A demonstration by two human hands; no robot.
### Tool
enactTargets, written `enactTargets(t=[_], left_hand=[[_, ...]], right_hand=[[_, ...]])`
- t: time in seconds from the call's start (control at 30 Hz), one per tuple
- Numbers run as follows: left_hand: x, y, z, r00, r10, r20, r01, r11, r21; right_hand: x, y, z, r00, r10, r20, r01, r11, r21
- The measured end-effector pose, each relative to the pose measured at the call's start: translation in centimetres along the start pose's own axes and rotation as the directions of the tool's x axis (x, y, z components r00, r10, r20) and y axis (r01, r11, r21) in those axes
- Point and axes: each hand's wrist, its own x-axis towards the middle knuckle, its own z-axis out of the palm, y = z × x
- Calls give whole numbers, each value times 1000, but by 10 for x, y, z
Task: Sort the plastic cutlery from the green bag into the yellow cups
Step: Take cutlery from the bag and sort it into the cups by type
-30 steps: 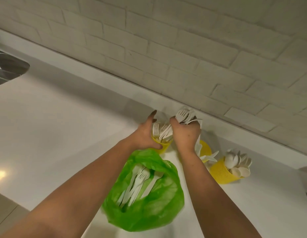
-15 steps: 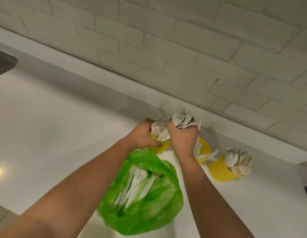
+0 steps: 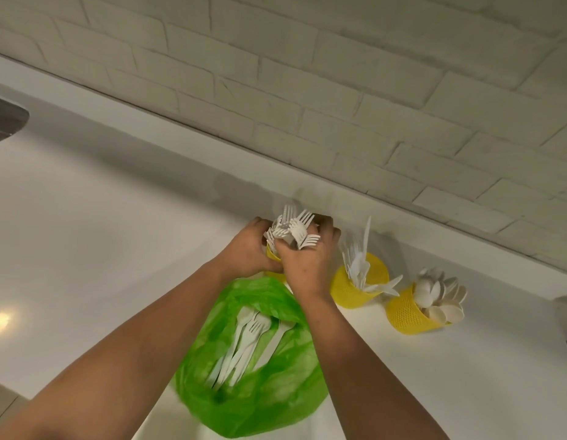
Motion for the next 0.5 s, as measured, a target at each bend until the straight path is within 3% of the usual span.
enactTargets(t=[0.13,0.23,0.3,0.37,0.43,0.5], left_hand=[[-2,2,5,998,-17,56,17,1000,4],[2,-2,-12,975,-80,206,87,996,-22],[-8,7,-43,983,-76,165,112,969,-220],[-11,34,-62,998,53,19,-44,950,-310],[-5,65,-57,956,288,-52,-291,955,-58],[4,84,-33,914,404,31,-403,897,180]], right_hand=[[2,1,-6,992,-25,-123,15,997,-78],[5,-4,-5,988,100,-120,-89,991,100],[1,-11,-4,991,130,-29,-122,974,192],[3,-5,3,983,174,52,-180,965,188],[1,3,7,981,164,108,-181,968,172],[-3,12,8,975,172,143,-193,970,149]])
